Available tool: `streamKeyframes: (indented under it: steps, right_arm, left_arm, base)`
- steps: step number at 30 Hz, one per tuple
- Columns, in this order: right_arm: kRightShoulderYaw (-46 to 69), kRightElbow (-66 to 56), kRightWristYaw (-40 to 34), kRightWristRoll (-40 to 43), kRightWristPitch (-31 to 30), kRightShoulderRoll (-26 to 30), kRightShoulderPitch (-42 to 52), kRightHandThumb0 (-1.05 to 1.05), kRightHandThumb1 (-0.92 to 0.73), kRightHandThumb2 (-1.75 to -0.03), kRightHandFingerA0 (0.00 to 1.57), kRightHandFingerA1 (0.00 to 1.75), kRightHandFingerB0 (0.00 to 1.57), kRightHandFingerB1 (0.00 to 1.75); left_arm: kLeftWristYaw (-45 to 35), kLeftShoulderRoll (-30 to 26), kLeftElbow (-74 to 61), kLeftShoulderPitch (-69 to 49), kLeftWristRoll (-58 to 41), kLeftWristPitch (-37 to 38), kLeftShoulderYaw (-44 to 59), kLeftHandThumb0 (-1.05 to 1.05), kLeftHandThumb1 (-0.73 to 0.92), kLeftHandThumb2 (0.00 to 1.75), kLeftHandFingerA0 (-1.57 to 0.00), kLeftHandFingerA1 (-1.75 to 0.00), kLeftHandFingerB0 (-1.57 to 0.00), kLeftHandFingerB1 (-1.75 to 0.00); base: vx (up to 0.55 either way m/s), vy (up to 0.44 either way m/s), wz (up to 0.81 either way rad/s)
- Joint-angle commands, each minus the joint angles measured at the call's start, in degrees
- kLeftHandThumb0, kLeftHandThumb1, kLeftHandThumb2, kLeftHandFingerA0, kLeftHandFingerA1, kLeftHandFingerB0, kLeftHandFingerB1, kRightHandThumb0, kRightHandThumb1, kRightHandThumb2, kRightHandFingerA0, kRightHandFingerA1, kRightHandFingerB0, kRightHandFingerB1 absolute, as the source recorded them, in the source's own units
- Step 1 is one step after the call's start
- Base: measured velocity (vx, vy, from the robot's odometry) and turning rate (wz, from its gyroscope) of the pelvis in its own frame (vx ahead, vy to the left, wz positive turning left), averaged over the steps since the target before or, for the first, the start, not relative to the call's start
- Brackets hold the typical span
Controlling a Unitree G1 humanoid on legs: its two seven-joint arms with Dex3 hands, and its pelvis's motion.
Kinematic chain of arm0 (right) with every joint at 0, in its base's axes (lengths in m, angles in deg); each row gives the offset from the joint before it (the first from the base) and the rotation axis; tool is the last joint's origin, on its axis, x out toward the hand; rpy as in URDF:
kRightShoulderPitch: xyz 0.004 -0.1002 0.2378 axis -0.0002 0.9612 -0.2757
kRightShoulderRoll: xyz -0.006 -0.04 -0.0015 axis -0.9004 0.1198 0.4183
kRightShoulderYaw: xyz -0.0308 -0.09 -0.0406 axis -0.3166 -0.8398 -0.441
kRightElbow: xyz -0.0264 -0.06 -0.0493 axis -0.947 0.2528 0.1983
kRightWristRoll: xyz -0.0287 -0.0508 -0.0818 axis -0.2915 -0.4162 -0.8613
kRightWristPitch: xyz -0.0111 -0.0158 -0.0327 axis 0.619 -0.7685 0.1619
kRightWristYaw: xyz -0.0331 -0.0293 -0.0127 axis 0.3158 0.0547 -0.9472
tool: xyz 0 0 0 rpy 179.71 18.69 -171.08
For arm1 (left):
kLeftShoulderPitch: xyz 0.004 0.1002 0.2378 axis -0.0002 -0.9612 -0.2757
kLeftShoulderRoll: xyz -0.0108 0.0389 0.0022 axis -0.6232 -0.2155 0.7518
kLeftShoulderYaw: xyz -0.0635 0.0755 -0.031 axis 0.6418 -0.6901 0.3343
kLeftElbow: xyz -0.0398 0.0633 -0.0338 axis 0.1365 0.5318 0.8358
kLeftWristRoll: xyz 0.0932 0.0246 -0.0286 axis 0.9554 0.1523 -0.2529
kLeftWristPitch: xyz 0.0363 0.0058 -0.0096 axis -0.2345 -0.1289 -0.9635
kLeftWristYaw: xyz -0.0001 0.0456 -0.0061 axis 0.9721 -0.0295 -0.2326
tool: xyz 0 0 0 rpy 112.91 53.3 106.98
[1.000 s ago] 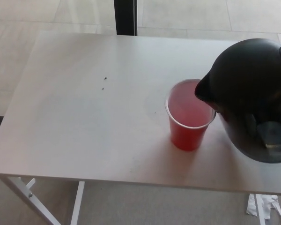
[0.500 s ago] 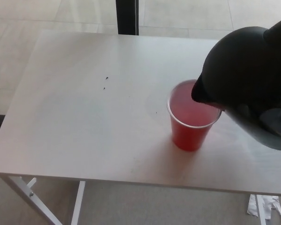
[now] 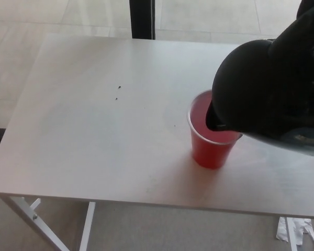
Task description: The robot uses its right hand to lift up a kettle kept on the middle of the desk by its handle and tilt it into a glass kept next to it to pour out water
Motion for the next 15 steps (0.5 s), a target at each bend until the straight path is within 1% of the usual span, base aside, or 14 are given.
streamKeyframes:
  steps: [1, 2, 3, 4, 5, 7, 8, 11, 12, 13, 15]
  right_arm:
    - [-2.05, 0.00, 1.29, -2.83, 4.21, 0.11, 0.60, -0.13, -0.39, -1.23, 0.90, 1.75, 0.76, 1.62]
    - [-3.27, -0.44, 1.36, -4.61, 3.52, 0.46, 0.58, -0.15, -0.40, -1.23, 0.90, 1.75, 0.74, 1.64]
    - [-3.85, -0.56, 1.28, -5.54, 3.50, 0.55, 0.57, -0.14, -0.40, -1.22, 0.91, 1.75, 0.73, 1.66]
    - [-4.07, -0.48, 1.12, -5.99, 3.87, 0.51, 0.59, -0.14, -0.40, -1.22, 0.91, 1.75, 0.73, 1.66]
    - [-5.32, -0.47, 1.34, -7.78, 2.90, 0.80, 0.14, -0.16, -0.42, -1.19, 0.92, 1.75, 0.72, 1.69]
    - [-5.82, -0.37, 1.23, -8.91, 2.43, 0.68, -0.17, -0.16, -0.41, -1.19, 0.93, 1.75, 0.72, 1.68]
    - [-6.15, -0.24, 1.10, -9.83, 2.36, 0.71, -0.20, -0.18, -0.42, -1.17, 0.93, 1.75, 0.72, 1.68]
    - [-7.09, -0.06, 0.64, -12.39, 2.01, 0.80, -0.24, -0.17, -0.42, -1.16, 0.92, 1.75, 0.70, 1.68]
    - [-7.35, 0.43, 0.61, -13.04, 1.69, 0.64, -0.47, -0.17, -0.44, -1.12, 0.91, 1.75, 0.66, 1.69]
    - [-7.39, 0.78, 0.47, -13.64, 1.63, 0.52, -0.48, -0.17, -0.44, -1.12, 0.91, 1.75, 0.66, 1.68]
    - [-7.74, 1.57, 0.23, -14.83, 1.62, 0.22, -0.78, -0.17, -0.46, -1.09, 0.91, 1.75, 0.66, 1.67]
  left_arm:
    - [-0.36, -1.51, -0.01, 0.42, -0.68, -1.09, 0.01, -1.05, 0.35, 1.22, -1.27, -1.12, -0.94, -1.55]
    - [0.05, -1.59, -0.08, 0.54, -0.72, -1.31, 0.08, -1.05, 0.35, 1.23, -1.29, -1.13, -0.94, -1.56]
    - [0.30, -1.58, -0.30, 0.56, -0.75, -1.42, 0.10, -1.05, 0.35, 1.24, -1.30, -1.10, -0.94, -1.56]
    - [0.41, -1.54, -0.55, 0.53, -0.78, -1.45, 0.11, -1.05, 0.35, 1.24, -1.30, -1.10, -0.94, -1.56]
    - [0.18, -1.58, -0.54, 0.47, -0.49, -1.19, -0.21, -1.05, 0.38, 1.24, -1.28, -1.11, -0.90, -1.59]
    - [0.54, -1.71, -0.53, 0.65, -0.22, -1.20, -0.47, -1.05, 0.39, 1.25, -1.30, -1.12, -0.91, -1.59]
    - [0.25, -1.74, -0.43, 0.61, -0.43, -1.29, -0.35, -1.05, 0.37, 1.23, -1.30, -1.08, -0.93, -1.54]
    - [-0.26, -1.77, -0.46, 0.37, -0.86, -1.62, -0.05, -1.05, 0.35, 1.24, -1.33, -1.09, -0.95, -1.53]
    - [-0.79, -1.79, -0.28, 0.37, -1.17, -1.55, 0.16, -1.05, 0.36, 1.22, -1.32, -1.04, -0.96, -1.51]
    - [-0.70, -1.80, -0.34, 0.50, -1.17, -1.79, 0.08, -1.05, 0.34, 1.23, -1.33, -1.05, -0.96, -1.53]
    - [-0.39, -1.74, -0.42, 0.57, -1.31, -2.05, 0.16, -1.05, 0.35, 1.23, -1.31, -1.07, -0.95, -1.53]
  base:
    - [0.00, 0.000, 0.00]
    - [0.00, 0.000, 0.00]
    - [0.00, 0.000, 0.00]
    - [0.00, 0.000, 0.00]
    - [0.00, 0.000, 0.00]
    - [0.00, 0.000, 0.00]
    - [0.00, 0.000, 0.00]
    - [0.00, 0.000, 0.00]
    - [0.00, 0.000, 0.00]
    - [0.00, 0.000, 0.00]
    - [0.00, 0.000, 0.00]
